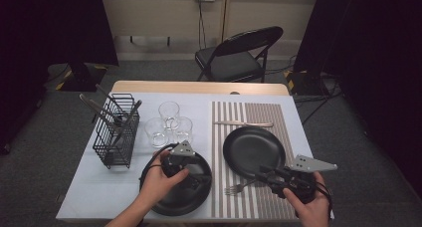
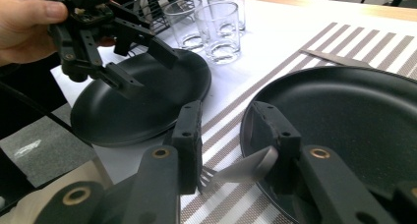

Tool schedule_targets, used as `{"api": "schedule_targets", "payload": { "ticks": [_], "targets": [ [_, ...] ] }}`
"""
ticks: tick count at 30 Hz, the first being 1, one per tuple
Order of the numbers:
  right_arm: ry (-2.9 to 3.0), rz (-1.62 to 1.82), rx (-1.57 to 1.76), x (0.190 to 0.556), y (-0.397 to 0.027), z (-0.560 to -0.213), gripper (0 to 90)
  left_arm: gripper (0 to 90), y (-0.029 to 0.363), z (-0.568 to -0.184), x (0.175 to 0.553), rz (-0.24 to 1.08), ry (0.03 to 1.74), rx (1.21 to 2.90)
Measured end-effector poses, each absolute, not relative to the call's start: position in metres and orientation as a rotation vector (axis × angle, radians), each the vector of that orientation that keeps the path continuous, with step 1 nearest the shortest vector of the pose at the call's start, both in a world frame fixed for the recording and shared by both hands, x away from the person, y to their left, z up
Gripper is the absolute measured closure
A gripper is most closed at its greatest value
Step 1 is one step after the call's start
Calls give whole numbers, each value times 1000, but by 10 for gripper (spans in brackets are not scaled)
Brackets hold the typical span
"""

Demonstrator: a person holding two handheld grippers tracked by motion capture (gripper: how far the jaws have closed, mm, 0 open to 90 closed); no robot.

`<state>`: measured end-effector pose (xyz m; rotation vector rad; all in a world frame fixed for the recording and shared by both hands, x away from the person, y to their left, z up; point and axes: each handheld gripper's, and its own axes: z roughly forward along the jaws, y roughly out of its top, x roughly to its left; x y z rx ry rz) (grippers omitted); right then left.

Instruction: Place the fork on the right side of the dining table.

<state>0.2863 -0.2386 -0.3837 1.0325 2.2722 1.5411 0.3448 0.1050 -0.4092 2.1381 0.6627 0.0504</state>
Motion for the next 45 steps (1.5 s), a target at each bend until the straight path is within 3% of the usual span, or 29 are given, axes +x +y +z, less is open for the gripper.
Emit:
{"api": "schedule_targets", "payload": {
  "ticks": [21,31,39,45],
  "targets": [
    [2249,1514,1085,289,-250,-394,592,208,105,-412,345,44,665,2148],
    [2236,1485,1108,292,-252,-399,504,208,104,-412,344,40,658,2156],
    [2231,1455,1109,294,-254,-405,357,208,103,-413,343,39,658,2157],
    [2260,1413,1118,295,-255,-413,309,208,103,-414,343,34,656,2161]
  ]
}}
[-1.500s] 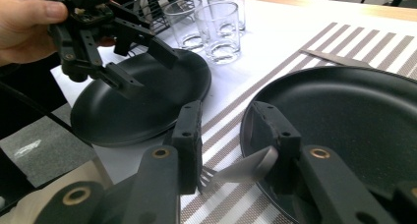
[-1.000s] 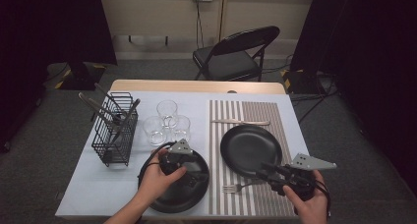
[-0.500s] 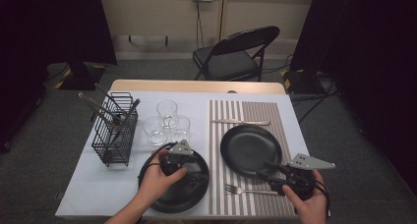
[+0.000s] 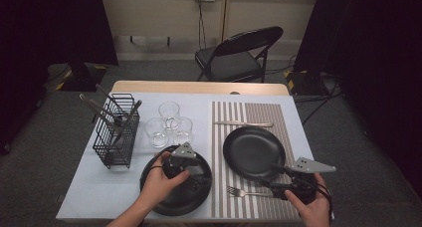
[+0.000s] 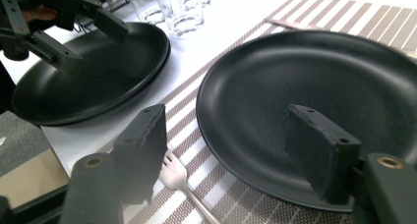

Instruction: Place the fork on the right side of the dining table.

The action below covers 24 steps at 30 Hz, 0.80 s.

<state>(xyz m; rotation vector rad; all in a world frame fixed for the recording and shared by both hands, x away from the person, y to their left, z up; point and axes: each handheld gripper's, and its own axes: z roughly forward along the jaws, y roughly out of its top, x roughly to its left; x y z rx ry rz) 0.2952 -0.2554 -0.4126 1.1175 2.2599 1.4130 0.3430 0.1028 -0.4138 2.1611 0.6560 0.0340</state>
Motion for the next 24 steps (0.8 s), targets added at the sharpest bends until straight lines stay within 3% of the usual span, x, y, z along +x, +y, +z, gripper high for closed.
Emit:
{"api": "schedule_targets", "payload": {
  "ticks": [13,24],
  "targets": [
    [2282,1324,1125,298,-265,-429,221,208,106,-413,345,35,665,2157],
    [2313,1235,1138,301,-273,-445,215,208,107,-413,345,30,669,2155]
  ]
}}
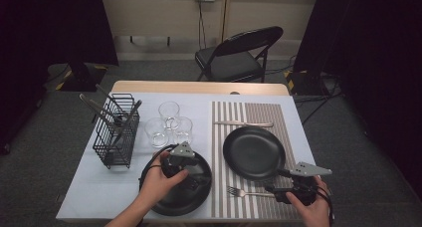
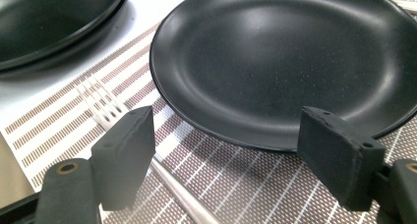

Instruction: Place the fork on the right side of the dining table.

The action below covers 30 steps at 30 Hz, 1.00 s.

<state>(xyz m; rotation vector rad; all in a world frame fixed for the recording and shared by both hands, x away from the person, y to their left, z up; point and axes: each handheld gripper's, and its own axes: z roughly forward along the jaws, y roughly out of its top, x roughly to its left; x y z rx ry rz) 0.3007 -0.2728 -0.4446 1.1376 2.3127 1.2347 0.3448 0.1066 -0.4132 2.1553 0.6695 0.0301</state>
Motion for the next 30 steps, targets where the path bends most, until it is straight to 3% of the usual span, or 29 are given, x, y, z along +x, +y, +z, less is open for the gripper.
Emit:
{"api": "schedule_targets", "payload": {
  "ticks": [30],
  "targets": [
    [2375,1140,1116,288,-284,-456,252,207,104,-407,352,25,659,2141]
  ]
}}
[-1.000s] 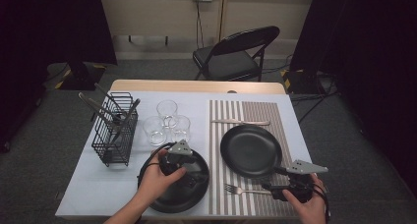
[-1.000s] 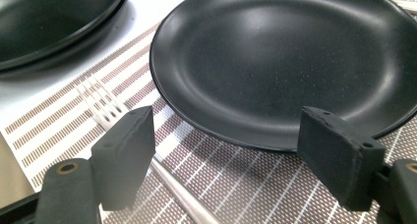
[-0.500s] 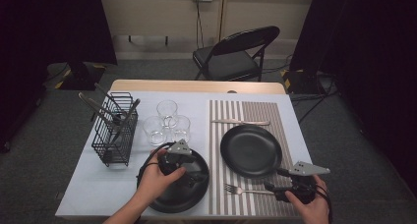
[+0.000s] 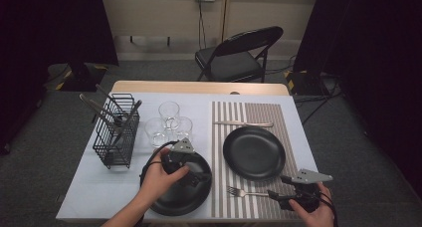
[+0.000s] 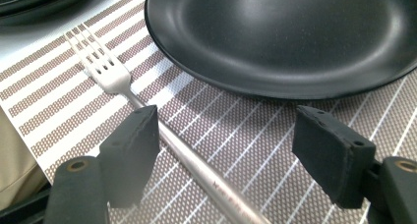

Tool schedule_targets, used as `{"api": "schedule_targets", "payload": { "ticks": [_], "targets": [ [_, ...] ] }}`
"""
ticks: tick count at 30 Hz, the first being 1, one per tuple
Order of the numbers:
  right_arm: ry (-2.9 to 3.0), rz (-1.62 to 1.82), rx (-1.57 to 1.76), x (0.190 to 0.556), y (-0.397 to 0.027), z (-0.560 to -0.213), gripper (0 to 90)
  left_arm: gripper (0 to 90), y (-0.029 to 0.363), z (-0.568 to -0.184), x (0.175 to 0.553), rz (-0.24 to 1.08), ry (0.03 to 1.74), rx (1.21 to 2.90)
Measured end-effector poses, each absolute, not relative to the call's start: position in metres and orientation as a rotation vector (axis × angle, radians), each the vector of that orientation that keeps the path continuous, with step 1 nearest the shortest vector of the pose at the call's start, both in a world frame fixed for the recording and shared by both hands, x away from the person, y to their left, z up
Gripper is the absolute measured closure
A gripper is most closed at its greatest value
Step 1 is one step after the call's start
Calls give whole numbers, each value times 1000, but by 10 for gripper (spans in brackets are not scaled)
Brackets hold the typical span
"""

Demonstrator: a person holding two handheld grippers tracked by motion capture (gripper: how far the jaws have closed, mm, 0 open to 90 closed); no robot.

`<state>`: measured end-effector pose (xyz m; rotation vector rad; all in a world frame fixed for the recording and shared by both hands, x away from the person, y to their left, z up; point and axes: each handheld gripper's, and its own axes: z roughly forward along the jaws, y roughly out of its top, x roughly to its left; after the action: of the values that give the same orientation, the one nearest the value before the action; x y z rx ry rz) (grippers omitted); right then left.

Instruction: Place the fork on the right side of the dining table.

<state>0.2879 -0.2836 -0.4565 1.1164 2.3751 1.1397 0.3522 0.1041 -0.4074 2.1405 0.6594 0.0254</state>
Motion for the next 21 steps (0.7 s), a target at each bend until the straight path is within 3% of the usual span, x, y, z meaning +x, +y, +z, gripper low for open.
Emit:
{"api": "schedule_targets", "payload": {
  "ticks": [21],
  "targets": [
    [2357,1086,1188,271,-302,-471,324,207,90,-406,358,1,626,2143]
  ]
}}
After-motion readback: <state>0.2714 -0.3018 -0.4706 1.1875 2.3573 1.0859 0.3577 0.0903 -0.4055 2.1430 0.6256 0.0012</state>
